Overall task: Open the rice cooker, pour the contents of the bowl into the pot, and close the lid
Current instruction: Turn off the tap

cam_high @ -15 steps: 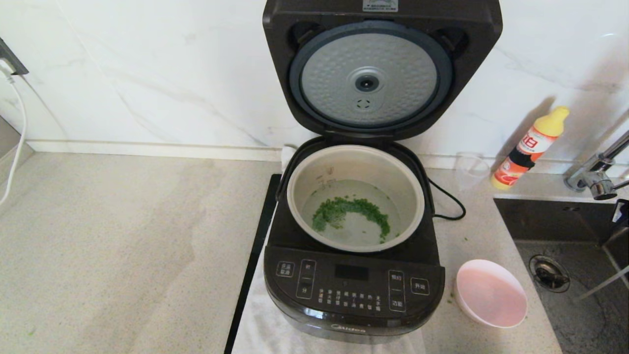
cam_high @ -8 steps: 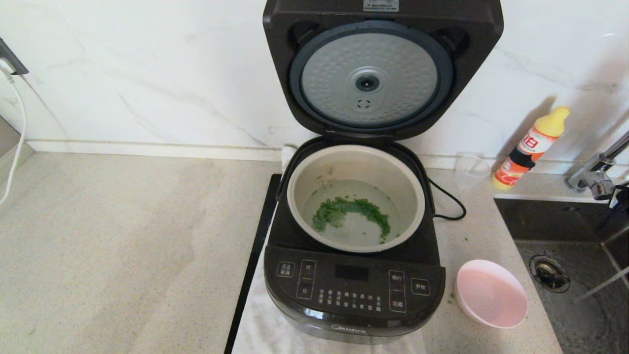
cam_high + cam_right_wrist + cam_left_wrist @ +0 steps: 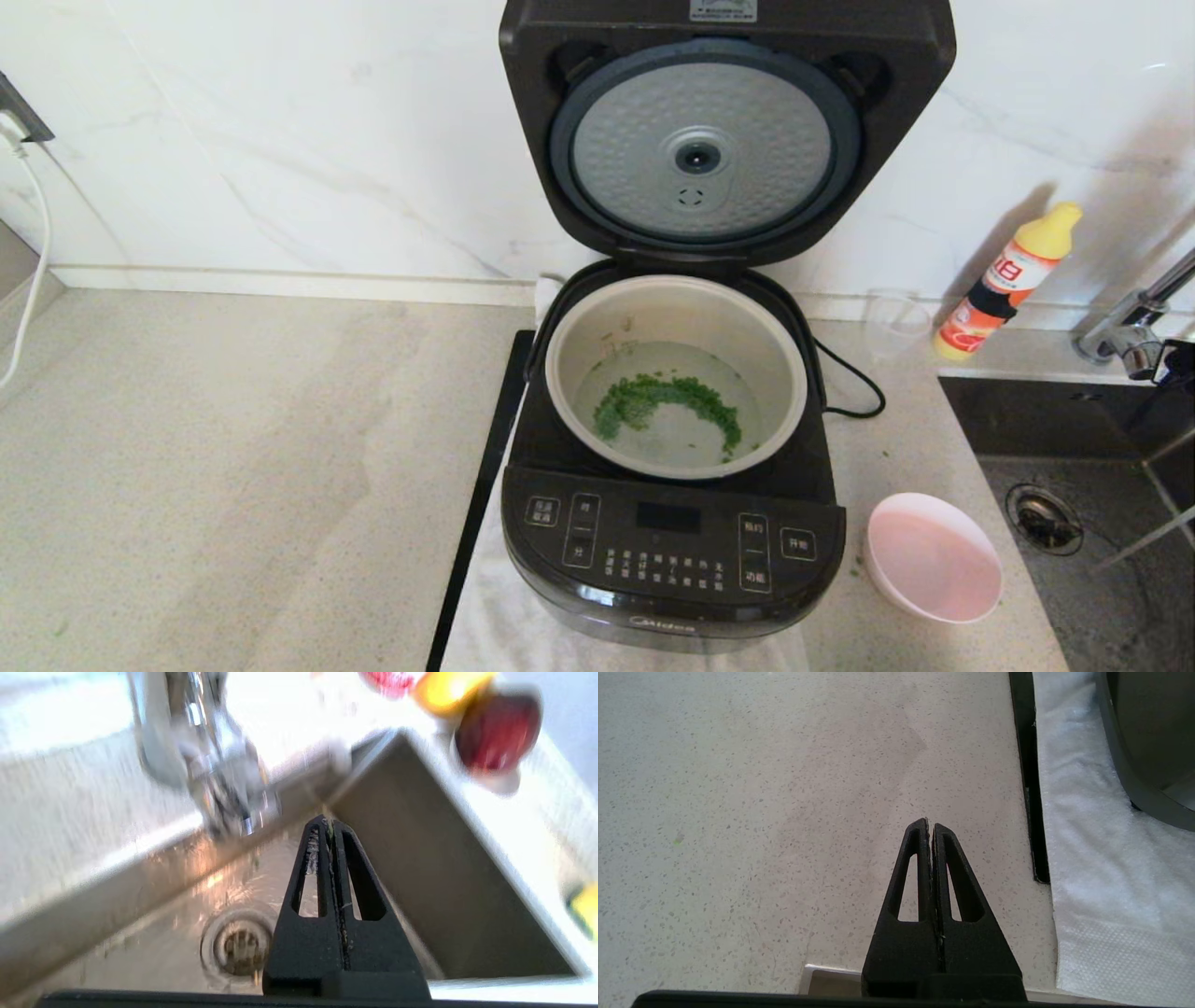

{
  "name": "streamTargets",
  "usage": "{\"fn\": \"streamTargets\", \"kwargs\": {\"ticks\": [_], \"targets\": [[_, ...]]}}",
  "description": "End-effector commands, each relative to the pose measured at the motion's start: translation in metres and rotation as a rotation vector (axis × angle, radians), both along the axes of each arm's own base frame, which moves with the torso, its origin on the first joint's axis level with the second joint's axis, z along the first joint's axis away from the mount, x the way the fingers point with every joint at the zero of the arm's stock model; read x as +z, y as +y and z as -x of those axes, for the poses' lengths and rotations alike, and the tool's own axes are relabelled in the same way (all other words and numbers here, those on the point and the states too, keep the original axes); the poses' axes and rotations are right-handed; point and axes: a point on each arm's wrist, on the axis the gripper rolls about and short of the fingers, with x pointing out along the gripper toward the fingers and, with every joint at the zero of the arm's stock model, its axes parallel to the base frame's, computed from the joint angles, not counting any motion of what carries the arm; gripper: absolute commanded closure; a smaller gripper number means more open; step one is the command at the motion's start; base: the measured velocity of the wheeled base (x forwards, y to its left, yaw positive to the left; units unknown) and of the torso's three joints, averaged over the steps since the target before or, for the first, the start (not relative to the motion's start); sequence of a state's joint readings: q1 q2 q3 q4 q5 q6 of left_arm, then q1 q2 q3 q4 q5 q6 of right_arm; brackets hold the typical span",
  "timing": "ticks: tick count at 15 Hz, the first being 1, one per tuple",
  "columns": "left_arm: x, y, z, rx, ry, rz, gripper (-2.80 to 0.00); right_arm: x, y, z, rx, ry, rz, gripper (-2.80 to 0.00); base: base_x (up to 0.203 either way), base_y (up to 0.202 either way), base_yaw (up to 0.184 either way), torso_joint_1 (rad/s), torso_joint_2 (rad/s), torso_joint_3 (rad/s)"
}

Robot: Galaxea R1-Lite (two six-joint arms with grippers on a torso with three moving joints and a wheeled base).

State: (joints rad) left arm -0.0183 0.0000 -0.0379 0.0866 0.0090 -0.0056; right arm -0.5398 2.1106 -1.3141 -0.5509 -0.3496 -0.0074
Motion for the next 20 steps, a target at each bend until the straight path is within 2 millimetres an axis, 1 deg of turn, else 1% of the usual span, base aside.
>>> {"fn": "streamTargets", "kwargs": {"ticks": [1,3,10,16,18,20], "targets": [[0.0,0.0,0.0,0.001,-0.003,0.001,0.0,0.002,-0.006,-0.006,-0.005,-0.018,0.023,0.0,0.0,0.0,0.0,0.0,0.0,0.0],[0.0,0.0,0.0,0.001,-0.003,0.001,0.0,0.004,-0.01,-0.011,-0.006,-0.031,0.039,0.0,0.0,0.0,0.0,0.0,0.0,0.0],[0.0,0.0,0.0,0.0,-0.003,0.001,0.0,0.002,-0.016,-0.025,0.001,-0.047,0.057,0.0,0.0,0.0,0.0,0.0,0.0,0.0],[0.0,0.0,0.0,0.001,-0.003,0.001,0.0,0.002,-0.005,-0.033,0.029,-0.051,0.055,0.0,0.0,0.0,0.0,0.0,0.0,0.0],[0.0,0.0,0.0,0.0,-0.003,0.001,0.0,0.006,-0.003,-0.03,0.031,-0.054,0.057,0.0,0.0,0.0,0.0,0.0,0.0,0.0],[0.0,0.0,0.0,0.001,-0.001,0.001,0.0,0.019,0.003,-0.02,0.031,-0.061,0.063,0.0,0.0,0.0,0.0,0.0,0.0,0.0]]}}
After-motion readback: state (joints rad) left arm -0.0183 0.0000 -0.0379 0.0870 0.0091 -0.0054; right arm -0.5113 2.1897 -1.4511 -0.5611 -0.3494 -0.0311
